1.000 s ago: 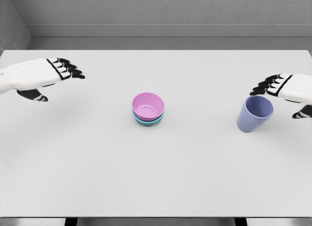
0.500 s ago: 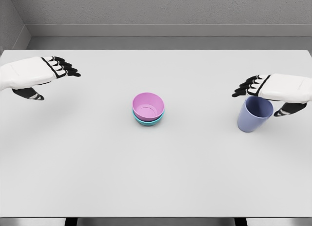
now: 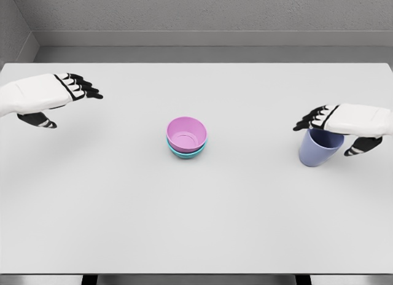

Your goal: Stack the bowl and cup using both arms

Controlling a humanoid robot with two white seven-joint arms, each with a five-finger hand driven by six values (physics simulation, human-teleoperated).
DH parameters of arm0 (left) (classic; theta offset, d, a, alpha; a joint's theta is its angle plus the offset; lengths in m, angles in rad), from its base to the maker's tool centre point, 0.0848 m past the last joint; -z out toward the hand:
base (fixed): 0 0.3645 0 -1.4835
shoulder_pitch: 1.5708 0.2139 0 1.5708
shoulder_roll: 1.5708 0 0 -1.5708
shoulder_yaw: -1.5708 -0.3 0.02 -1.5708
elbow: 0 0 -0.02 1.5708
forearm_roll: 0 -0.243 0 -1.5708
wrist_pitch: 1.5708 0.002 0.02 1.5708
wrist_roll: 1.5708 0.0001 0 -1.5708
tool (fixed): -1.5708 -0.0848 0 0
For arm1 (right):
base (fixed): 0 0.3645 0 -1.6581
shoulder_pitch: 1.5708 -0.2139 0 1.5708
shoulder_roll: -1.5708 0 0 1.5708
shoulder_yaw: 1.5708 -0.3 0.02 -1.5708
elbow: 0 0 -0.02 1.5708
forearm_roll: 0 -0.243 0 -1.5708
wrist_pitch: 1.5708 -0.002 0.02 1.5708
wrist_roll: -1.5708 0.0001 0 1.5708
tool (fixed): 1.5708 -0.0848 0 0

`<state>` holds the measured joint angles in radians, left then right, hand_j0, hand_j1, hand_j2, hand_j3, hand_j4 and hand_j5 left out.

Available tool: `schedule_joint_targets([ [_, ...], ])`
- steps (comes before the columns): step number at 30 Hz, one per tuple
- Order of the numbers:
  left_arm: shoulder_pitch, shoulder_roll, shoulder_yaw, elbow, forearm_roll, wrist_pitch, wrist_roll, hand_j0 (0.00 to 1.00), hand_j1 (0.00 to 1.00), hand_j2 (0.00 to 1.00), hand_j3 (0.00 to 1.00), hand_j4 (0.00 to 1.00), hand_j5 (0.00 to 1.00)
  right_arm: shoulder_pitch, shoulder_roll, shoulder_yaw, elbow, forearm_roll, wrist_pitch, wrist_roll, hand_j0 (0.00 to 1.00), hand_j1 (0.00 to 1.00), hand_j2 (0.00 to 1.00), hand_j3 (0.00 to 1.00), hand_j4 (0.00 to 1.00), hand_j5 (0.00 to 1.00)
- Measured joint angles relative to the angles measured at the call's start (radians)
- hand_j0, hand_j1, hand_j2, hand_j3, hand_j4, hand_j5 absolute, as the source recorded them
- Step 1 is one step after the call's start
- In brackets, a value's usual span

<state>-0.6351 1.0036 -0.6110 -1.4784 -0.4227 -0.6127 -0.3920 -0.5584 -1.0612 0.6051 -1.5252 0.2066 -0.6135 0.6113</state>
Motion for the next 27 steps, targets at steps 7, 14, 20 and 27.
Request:
schedule_joint_targets([
  [7, 0.003, 0.0, -0.001, 0.0, -0.002, 0.0, -0.002, 1.0, 1.0, 1.0, 1.0, 1.0, 1.0, -0.012, 0.019, 0.008, 0.027, 0.006, 0.0, 0.0, 1.0, 1.0, 1.0, 1.0, 1.0, 1.0],
  [14, 0.005, 0.0, 0.0, 0.0, -0.003, 0.0, -0.003, 1.0, 1.0, 1.0, 1.0, 1.0, 1.0, -0.012, 0.03, 0.014, 0.027, 0.014, 0.0, 0.0, 1.0, 1.0, 1.0, 1.0, 1.0, 1.0],
  [20, 0.005, 0.001, 0.0, 0.0, -0.003, 0.0, -0.003, 1.0, 1.0, 1.0, 1.0, 1.0, 1.0, -0.018, 0.034, 0.021, 0.028, 0.015, 0.0, 0.0, 0.82, 0.82, 0.82, 0.82, 0.82, 0.82],
  [27, 0.005, 0.001, 0.0, -0.002, -0.003, 0.0, -0.004, 1.0, 1.0, 1.0, 1.0, 1.0, 1.0, -0.02, 0.034, 0.031, 0.023, 0.018, 0.0, 0.0, 0.69, 0.69, 0.69, 0.69, 0.69, 0.69],
])
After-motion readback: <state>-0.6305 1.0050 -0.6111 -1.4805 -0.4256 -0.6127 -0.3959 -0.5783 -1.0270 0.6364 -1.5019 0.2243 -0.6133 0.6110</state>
